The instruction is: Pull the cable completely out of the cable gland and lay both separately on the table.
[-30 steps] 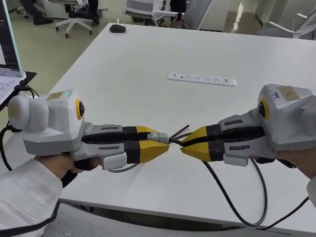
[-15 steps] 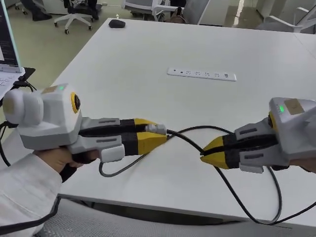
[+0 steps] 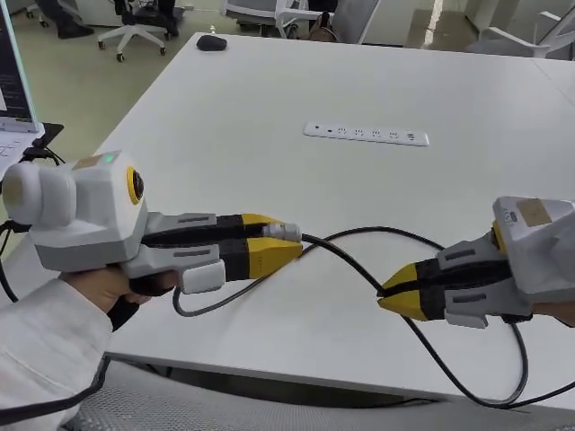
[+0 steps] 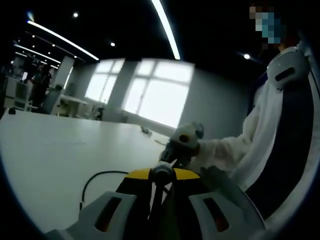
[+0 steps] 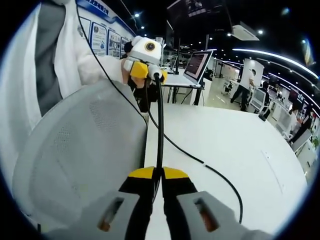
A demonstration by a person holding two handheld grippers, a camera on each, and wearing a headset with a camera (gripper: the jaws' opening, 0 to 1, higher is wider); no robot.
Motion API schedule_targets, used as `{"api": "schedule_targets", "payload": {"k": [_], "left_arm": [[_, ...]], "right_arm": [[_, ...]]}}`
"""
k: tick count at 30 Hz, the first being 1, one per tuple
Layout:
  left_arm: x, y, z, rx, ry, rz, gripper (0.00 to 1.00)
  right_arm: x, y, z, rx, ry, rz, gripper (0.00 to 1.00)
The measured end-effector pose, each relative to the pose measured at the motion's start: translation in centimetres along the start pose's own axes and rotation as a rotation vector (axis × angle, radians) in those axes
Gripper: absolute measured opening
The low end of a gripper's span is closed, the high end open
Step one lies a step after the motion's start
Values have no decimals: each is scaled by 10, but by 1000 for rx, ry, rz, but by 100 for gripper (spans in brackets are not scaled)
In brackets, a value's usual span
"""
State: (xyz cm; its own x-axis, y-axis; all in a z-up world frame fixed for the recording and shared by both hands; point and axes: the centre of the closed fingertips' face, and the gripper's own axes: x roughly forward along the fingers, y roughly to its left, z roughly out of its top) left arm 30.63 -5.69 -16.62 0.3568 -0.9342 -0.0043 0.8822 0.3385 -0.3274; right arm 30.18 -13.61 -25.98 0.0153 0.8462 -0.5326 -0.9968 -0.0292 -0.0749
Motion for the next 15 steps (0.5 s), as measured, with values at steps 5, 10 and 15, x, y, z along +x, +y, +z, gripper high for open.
{"api": "schedule_targets", "payload": {"k": [5, 10, 15], "left_arm": [[0, -1, 1, -7, -7, -7, 16], [1, -1, -1, -3, 1, -4, 16], [2, -3, -3, -3, 11, -9, 16]], "right_arm": [[-2, 3, 3, 20, -9, 14, 4], [-8, 1, 40, 74, -170, 2, 16], [-18, -8, 79, 60, -302, -36, 21]]}}
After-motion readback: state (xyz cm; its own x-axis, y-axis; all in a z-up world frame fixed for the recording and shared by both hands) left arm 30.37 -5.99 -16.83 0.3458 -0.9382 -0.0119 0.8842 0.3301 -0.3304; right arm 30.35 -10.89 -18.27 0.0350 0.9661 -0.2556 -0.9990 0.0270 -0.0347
